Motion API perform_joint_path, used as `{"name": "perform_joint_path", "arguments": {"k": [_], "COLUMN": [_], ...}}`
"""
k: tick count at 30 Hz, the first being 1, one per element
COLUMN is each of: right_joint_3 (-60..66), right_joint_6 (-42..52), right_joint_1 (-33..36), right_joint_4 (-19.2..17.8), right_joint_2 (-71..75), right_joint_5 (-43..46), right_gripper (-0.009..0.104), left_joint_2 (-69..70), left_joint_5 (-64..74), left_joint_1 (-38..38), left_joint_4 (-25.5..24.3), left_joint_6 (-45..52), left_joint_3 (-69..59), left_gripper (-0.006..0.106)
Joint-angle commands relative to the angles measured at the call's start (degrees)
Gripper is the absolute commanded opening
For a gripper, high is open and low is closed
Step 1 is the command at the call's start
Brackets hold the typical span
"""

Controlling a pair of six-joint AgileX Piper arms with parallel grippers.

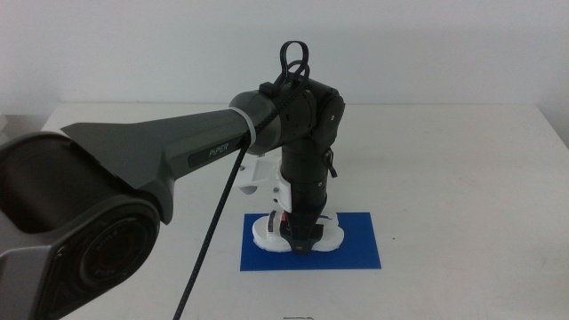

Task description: Use one arm to grab the shoe from the table and place it on the mat.

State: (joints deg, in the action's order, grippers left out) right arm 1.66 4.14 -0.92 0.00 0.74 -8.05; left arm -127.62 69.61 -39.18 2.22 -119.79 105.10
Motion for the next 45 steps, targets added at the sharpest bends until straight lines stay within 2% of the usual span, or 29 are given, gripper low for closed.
{"name": "perform_joint_path", "arguments": {"k": [1,4,7,14,19,22,24,27,31,36,39,41,45], "right_joint_3": [-1.06,-1.06,-1.06,-1.06,-1.06,-1.06,-1.06,-1.06,-1.06,-1.06,-1.06,-1.06,-1.06], "right_joint_6": [0.25,0.25,0.25,0.25,0.25,0.25,0.25,0.25,0.25,0.25,0.25,0.25,0.25], "right_joint_1": [0.09,0.09,0.09,0.09,0.09,0.09,0.09,0.09,0.09,0.09,0.09,0.09,0.09], "right_joint_4": [-0.51,-0.51,-0.51,-0.51,-0.51,-0.51,-0.51,-0.51,-0.51,-0.51,-0.51,-0.51,-0.51], "right_joint_2": [1.11,1.11,1.11,1.11,1.11,1.11,1.11,1.11,1.11,1.11,1.11,1.11,1.11], "right_joint_5": [4.34,4.34,4.34,4.34,4.34,4.34,4.34,4.34,4.34,4.34,4.34,4.34,4.34], "right_gripper": [0.094,0.094,0.094,0.094,0.094,0.094,0.094,0.094,0.094,0.094,0.094,0.094,0.094], "left_joint_2": [3.49,3.49,3.49,9.15,21.07,27.65,31.49,36.21,41.3,45.49,50.16,54.88,65.28], "left_joint_5": [0.35,0.41,0.46,6.18,6.01,5.97,5.97,5.97,5.85,5.94,4.35,-0.2,-16.11], "left_joint_1": [-0.21,-0.21,-0.21,-0.21,-0.1,-0.1,-0.1,-0.1,-0.1,0.01,0.71,3.23,14.53], "left_joint_4": [0.66,0.66,0.66,0.34,-3.36,-7.41,-11.95,-19.94,-28.15,-31.95,-34.07,-32.76,-23.75], "left_joint_6": [-1.36,-1.36,-1.36,-1.21,6.06,19.53,34.54,62.61,87.9,100.77,102.6,102.27,102.18], "left_joint_3": [1.63,1.63,1.63,1.63,1.63,1.63,1.63,1.63,1.63,1.17,-3.24,-8.25,-23.84], "left_gripper": [0.068,0.08,0.088,0.09,0.09,0.09,0.09,0.09,0.09,0.09,0.09,0.09,0.09]}}
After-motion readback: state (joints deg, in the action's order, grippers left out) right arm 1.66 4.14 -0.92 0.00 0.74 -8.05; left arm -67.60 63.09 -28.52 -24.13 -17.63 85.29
